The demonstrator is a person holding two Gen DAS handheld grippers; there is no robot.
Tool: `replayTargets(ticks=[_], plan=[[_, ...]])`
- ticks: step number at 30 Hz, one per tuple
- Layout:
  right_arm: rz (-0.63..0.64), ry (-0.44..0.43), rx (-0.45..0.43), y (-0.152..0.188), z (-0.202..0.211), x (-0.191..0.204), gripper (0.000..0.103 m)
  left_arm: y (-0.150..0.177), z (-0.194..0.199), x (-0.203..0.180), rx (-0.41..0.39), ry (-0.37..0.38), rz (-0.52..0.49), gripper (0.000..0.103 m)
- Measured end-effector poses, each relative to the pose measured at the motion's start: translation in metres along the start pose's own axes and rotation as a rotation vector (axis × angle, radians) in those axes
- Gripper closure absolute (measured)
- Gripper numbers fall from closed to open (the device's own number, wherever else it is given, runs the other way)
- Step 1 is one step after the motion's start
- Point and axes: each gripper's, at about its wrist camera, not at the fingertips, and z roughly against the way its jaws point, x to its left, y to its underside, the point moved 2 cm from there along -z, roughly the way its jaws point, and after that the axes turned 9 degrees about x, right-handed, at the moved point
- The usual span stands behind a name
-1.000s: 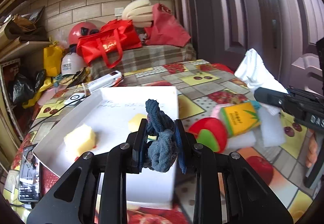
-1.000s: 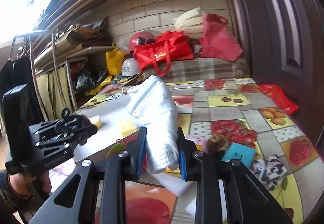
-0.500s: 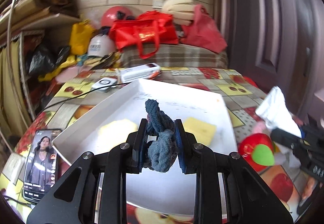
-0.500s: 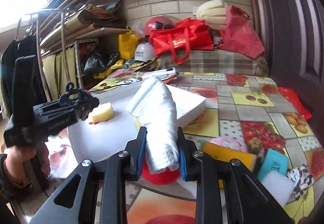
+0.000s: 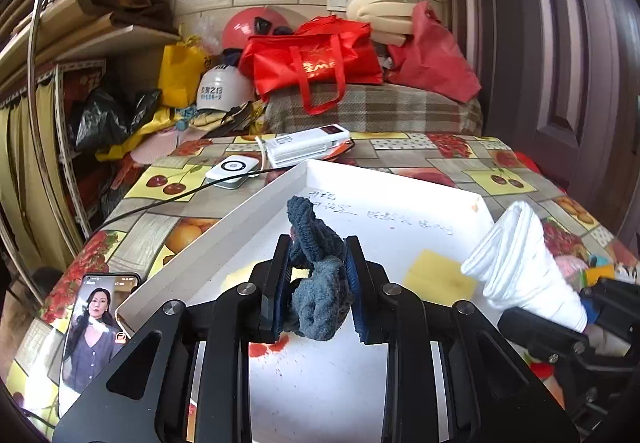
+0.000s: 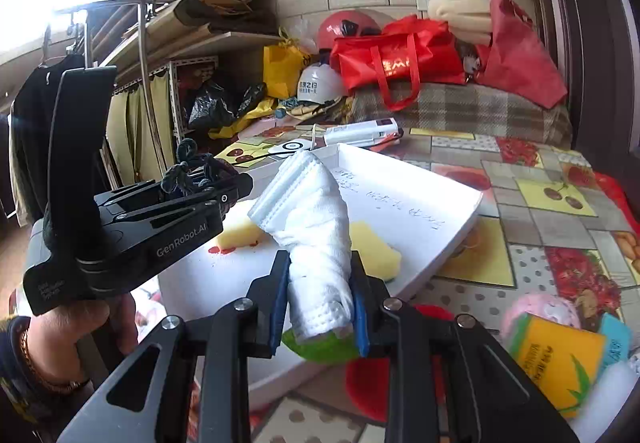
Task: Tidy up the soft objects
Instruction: 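Carry the rope toy in the left tool while the right tool carries the cloth over the tray, then open the left tool to drop the rope toy while the right tool releases the cloth into the tray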
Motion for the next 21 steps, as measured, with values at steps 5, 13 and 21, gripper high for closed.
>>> replayTargets(ticks=[5, 13, 21], plan=[[-0.046, 0.005, 0.018, -0.008, -0.014, -0.001, 0.077, -0.006, -0.009, 0.002, 0.012, -0.011, 0.008, 0.078], [-0.062, 0.017, 0.049, -0.014, -0.027, 0.000, 0.077, -0.007, -0.017, 0.008, 0.052, -0.001, 0.037, 0.078], [-0.059, 0.031, 0.060, -0.016, -0.028, 0.002, 0.076, -0.008, -0.020, 0.007, 0.065, 0.000, 0.038, 0.078]])
